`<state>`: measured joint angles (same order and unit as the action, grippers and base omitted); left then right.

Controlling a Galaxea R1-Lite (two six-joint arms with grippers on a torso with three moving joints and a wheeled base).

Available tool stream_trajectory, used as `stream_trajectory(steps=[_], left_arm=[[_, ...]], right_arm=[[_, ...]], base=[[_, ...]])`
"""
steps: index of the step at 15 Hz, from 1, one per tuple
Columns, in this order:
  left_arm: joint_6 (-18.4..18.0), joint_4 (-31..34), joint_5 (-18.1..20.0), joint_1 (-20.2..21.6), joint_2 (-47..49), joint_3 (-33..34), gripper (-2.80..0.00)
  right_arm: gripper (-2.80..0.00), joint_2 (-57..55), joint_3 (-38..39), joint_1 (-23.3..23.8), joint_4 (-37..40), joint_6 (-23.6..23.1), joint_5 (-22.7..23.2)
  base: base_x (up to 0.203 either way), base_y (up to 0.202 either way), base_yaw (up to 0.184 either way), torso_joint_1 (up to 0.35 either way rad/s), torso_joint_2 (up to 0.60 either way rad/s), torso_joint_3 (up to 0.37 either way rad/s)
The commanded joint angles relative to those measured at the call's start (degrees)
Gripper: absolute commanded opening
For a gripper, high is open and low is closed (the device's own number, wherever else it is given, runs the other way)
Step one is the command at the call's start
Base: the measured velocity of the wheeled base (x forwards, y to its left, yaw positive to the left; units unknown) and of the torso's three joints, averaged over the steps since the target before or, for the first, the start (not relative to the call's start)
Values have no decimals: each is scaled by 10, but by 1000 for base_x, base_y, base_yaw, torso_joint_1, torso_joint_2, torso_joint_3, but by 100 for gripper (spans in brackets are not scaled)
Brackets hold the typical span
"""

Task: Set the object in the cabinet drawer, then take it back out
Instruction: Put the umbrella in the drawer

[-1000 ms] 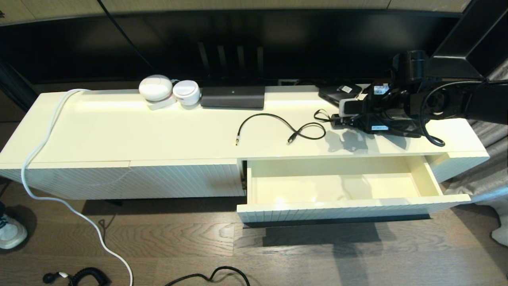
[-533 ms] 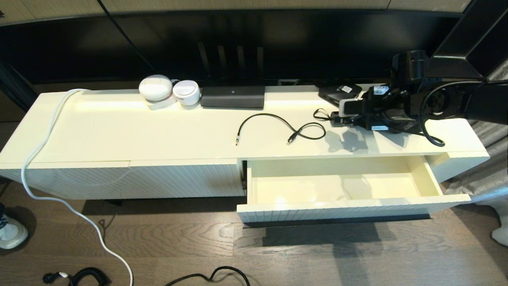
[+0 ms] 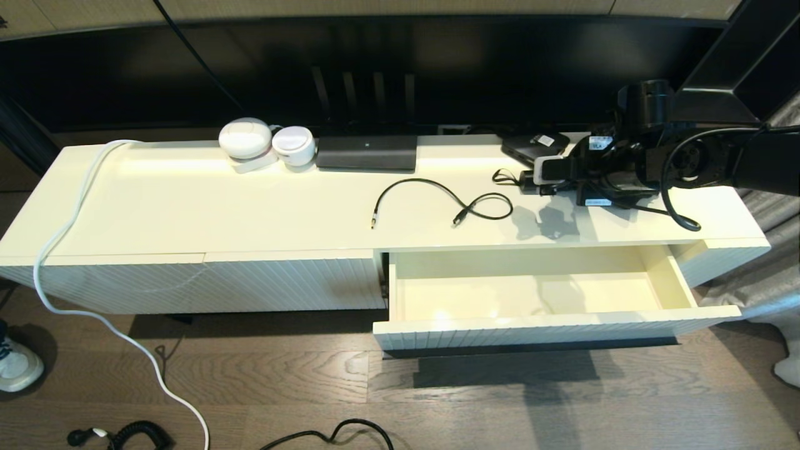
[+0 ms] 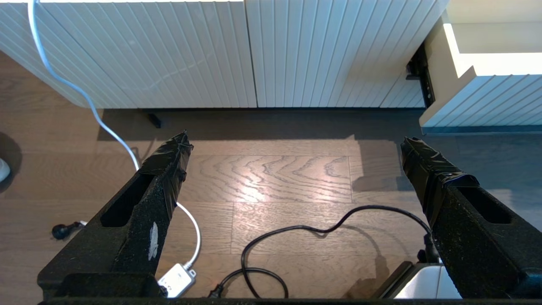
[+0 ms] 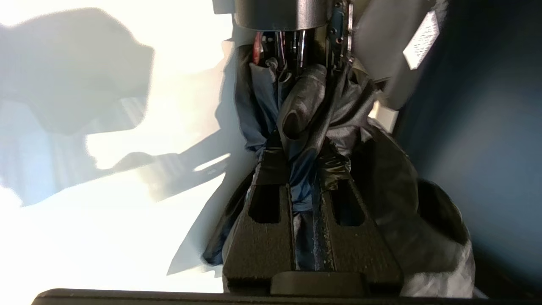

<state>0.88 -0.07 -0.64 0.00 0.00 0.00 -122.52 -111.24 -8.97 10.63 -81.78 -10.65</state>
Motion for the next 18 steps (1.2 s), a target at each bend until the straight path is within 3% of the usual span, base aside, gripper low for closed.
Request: stream_trajectory(steps=[1,11,18], left_arm=[[0,0,-1,0,0,0,0],[0,0,-1,0,0,0,0],[0,0,-1,0,0,0,0]], right_arm=[[-280,-3,1,-1,11,0,-1],[-280,61,1,-3,17,-2,-15],[-280,147,16,0,125,-2,-27]], base=[[0,0,0,0,0,0],[0,0,0,0,0,0],[0,0,0,0,0,0]])
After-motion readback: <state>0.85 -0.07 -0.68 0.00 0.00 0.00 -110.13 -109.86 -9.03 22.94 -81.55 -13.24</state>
